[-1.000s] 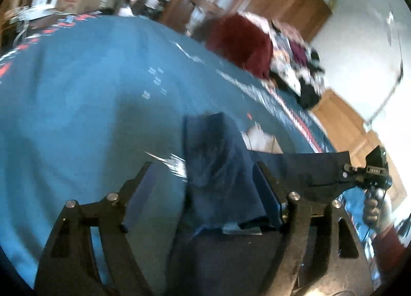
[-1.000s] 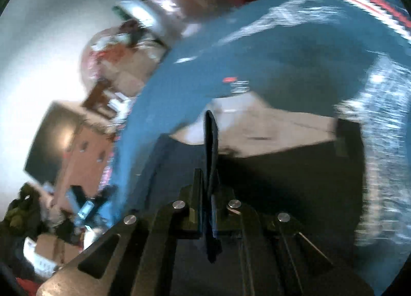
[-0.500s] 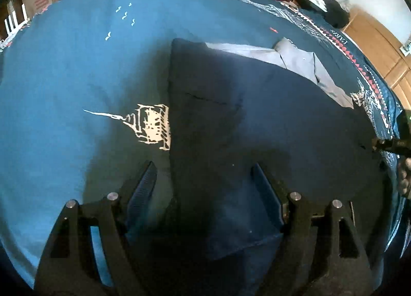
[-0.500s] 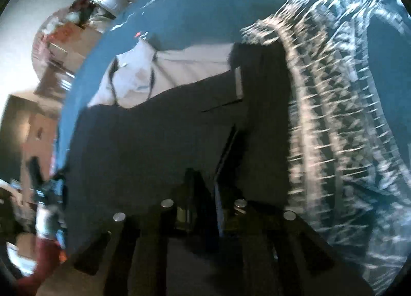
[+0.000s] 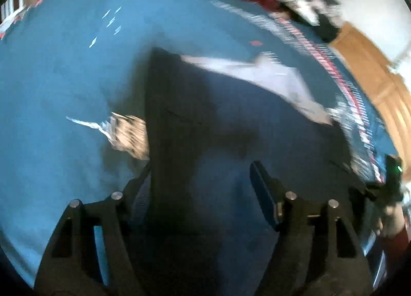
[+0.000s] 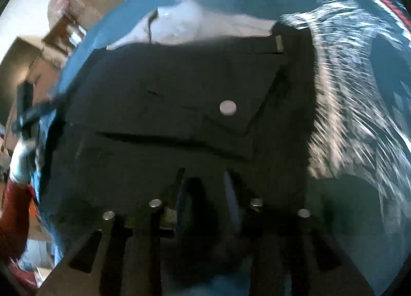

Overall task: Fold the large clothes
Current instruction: 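Grasp the jacket side edge with the right tool and fold it inward while the left tool holds the body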

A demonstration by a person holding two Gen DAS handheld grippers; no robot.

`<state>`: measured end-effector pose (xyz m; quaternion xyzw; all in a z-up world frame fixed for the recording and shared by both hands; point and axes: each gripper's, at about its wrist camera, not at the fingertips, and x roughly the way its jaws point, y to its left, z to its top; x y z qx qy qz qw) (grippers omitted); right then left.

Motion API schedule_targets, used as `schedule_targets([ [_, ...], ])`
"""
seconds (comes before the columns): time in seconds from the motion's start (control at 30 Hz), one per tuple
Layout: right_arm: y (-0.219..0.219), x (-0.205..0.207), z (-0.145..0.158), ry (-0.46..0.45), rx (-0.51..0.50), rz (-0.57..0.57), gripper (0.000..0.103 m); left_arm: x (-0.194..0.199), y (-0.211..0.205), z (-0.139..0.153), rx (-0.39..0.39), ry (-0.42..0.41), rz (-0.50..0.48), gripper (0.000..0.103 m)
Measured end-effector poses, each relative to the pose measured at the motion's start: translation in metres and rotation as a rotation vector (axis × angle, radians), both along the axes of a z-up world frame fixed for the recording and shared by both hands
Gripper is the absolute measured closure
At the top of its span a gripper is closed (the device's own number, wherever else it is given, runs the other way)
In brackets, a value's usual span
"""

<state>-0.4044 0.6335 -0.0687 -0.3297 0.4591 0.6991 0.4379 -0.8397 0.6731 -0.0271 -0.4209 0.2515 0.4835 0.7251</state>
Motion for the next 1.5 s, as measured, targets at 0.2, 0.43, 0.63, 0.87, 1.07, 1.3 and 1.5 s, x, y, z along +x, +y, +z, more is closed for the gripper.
schedule_targets([
  [0.2,-0.086,-0.070,0.042,-0.023,0.100,0.319,0.047,-0.032,-0.079,0.014,-0.044,-0.190,-0.009,0.023],
  [0.43,-0.112,-0.188,0.057,-0.109,0.137,0.808,0.026,-0.088,-0.144,0.018,-0.050,-0.357,0.097,0.020],
  [0.63,-0.101,-0.262,0.018,-0.272,0.043,1.144,0.024,-0.119,-0.180,0.003,-0.095,-0.402,0.182,0.019],
  [0.87,-0.088,-0.262,-0.006,-0.206,-0.115,1.190,0.062,-0.128,-0.190,-0.006,-0.115,-0.410,0.237,0.019],
  [1.07,-0.115,-0.187,0.048,-0.138,-0.002,1.067,0.090,-0.119,-0.178,-0.010,-0.115,-0.408,0.220,0.019],
  [1.3,-0.205,-0.080,0.072,-0.287,-0.046,0.936,0.090,-0.105,-0.186,-0.009,-0.095,-0.426,0.178,0.018],
  [1.5,-0.253,0.007,0.040,-0.414,-0.163,0.701,0.085,-0.107,-0.212,-0.013,-0.132,-0.365,0.169,0.017],
])
